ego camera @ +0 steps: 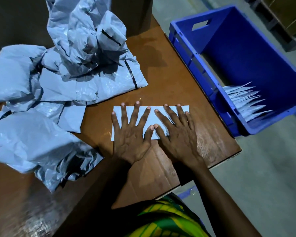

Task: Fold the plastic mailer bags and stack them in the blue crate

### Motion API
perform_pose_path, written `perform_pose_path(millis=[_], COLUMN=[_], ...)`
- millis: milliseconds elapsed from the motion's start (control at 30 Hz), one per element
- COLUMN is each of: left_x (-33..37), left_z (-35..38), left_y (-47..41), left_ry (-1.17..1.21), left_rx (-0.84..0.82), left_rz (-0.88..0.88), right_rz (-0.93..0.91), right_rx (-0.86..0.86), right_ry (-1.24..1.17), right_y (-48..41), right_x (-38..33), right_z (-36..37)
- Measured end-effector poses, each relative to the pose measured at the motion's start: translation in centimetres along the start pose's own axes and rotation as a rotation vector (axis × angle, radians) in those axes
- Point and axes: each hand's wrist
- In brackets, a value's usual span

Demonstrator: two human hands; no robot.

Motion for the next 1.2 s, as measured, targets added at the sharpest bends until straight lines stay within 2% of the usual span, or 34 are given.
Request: perform_pose_path(millis=[233,333,400,500,600,800,933,1200], left_x=[0.0,-1.0,-2.3,-4.4,-4.9,-5.0,-4.9,-5.5], left_z=[-0.6,-0.7,-0.9,-1.0,-0.6,-0.3,-0.1,-0.3], left_y=[0.0,0.1,0.3,1.0,1.4,1.5,1.4,1.9], left_ry=[0.016,0.098,0.182,0.194,0.083,0.039,0.039,0.047], left_rx=[-0.042,-0.066,-0.027,0.051,0.042,0.11,0.128,0.169], left_rz=[-0.012,0.003,-0.071,-0.168,-0.158,-0.159,-0.159,-0.171], right_rz=[0.047,0.061,0.07,-0.023,-0.095,-0.131,-0.074,0.038], right_rx=[-0.006,-0.03,0.0,0.014,-0.052,-0.007,-0.007,-0.049], right_ry=[-0.004,-0.004,0.005,-0.036,-0.051,0.027,0.091,-0.079], right_y=[0.1,0.2,-0.3,-1.5,-2.4,-2.1,-0.8,1.0], right_x=[-0.5,-0.7,-1.9,-5.4,-7.6,-4.3,-1.1,1.2], right_z=[0.1,-0.3,-0.6,-0.3,1.6,1.8,0.3,-1.6])
Point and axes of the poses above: each hand's wrist, its own y-axis away from the middle knuckle, its own z-axis out of the palm, x = y × z, and after that the axes turned 6 degrees about -x, right-handed
